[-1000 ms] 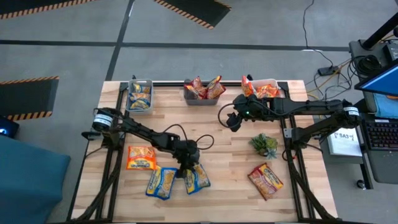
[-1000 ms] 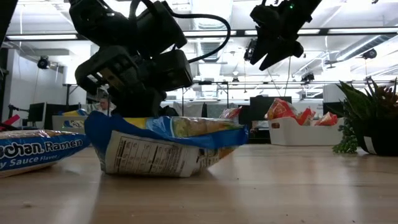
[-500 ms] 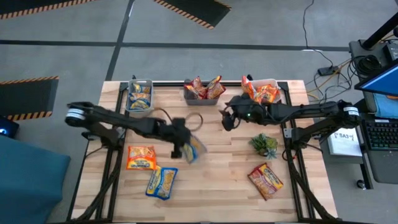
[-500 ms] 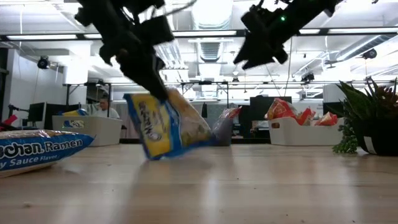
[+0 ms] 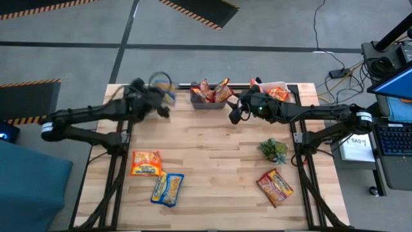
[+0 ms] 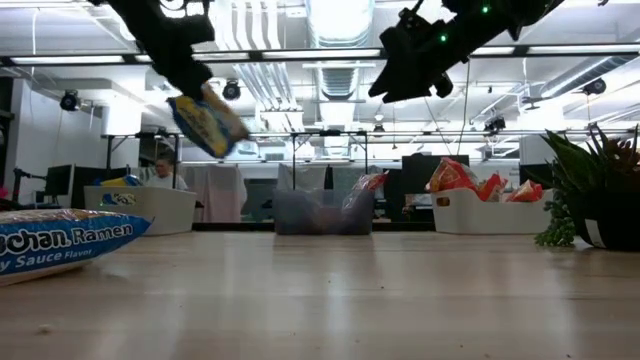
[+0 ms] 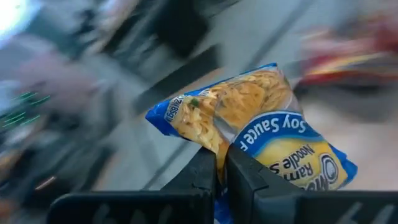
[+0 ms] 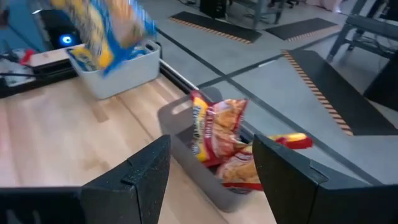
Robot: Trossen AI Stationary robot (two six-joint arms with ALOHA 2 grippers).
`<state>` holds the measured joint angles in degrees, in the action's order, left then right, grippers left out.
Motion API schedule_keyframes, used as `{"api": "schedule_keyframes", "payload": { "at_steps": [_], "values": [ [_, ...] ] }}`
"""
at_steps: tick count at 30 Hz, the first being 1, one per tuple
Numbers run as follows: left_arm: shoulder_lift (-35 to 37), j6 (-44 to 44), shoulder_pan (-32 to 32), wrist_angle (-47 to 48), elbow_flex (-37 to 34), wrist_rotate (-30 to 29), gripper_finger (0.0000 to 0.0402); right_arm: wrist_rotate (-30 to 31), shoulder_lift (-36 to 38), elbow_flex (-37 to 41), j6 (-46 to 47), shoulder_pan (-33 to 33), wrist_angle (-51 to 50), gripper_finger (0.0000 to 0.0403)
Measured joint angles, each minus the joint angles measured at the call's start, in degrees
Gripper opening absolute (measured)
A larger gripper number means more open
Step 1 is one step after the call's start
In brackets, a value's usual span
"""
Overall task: Sort Maruchan noodles
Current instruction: Put the blue noodle pack into the gray bin
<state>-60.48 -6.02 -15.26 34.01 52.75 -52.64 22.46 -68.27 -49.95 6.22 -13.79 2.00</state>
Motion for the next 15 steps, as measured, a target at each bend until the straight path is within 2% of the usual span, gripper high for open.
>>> {"api": "schedule_keyframes", "payload": {
  "at_steps": [2,7,11,13,15],
  "values": [
    [0.7,-1.8,-5.0,0.1,0.0,-2.1,0.0000,0.0,0.0,0.1,0.1,-1.0,0.0,0.0215],
    [-0.7,-2.5,-18.3,2.6,0.0,0.9,0.0000,-0.5,0.0,0.3,0.0,-2.8,-0.5,0.0215],
    [-3.5,-3.9,-26.2,3.5,0.0,10.1,0.0000,-0.6,-0.1,0.3,-0.9,-3.8,-0.6,0.0215],
    [-5.1,-4.0,-28.4,3.5,0.0,15.8,0.0000,-0.6,-0.1,0.3,-1.2,-4.5,-0.6,0.0215],
    [-6.8,-3.5,-29.2,3.7,0.0,18.2,0.0000,-0.6,-0.1,0.3,-1.4,-5.4,-0.5,0.0215]
  ]
}}
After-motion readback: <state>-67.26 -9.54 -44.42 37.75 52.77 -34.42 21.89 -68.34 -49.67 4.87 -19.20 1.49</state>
